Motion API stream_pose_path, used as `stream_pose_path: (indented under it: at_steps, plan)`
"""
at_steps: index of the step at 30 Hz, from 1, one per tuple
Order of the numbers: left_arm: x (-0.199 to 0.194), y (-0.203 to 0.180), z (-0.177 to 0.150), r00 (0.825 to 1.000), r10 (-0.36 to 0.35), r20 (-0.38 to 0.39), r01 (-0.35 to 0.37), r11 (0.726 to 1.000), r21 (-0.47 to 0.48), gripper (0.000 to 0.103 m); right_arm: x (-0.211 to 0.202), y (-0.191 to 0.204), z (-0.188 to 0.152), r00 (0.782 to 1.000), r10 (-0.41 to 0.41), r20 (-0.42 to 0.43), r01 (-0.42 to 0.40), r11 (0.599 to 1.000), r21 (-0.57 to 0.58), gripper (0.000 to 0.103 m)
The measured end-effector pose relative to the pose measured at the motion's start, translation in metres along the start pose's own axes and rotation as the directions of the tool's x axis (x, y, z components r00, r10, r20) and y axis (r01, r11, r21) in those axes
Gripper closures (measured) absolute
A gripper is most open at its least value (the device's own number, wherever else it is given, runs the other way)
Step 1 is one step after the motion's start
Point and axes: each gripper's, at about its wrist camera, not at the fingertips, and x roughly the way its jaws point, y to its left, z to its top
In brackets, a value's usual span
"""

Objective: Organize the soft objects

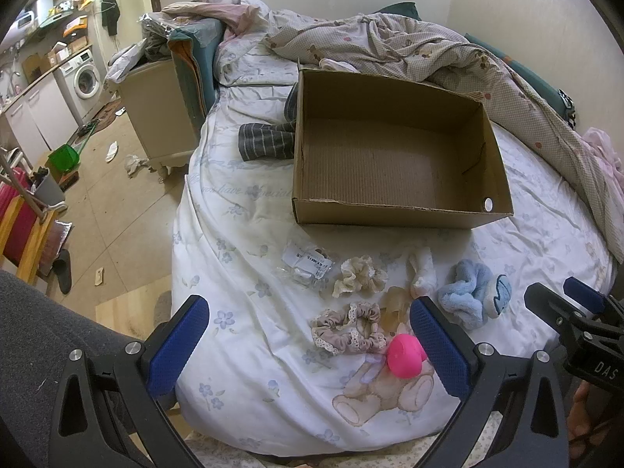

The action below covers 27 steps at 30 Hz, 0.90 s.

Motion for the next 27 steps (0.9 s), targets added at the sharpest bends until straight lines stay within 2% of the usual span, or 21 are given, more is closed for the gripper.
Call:
stream_pose_path:
  at_steps: [27]
  plan:
    - [0.0022, 0.0010, -0.0037, 1.000, 0.000, -0.005, 0.000, 1.000, -0.002, 0.000, 0.0018, -0.0023, -0.0009, 1.000, 0.001, 0.000, -0.001, 1.000, 0.009, 0.000]
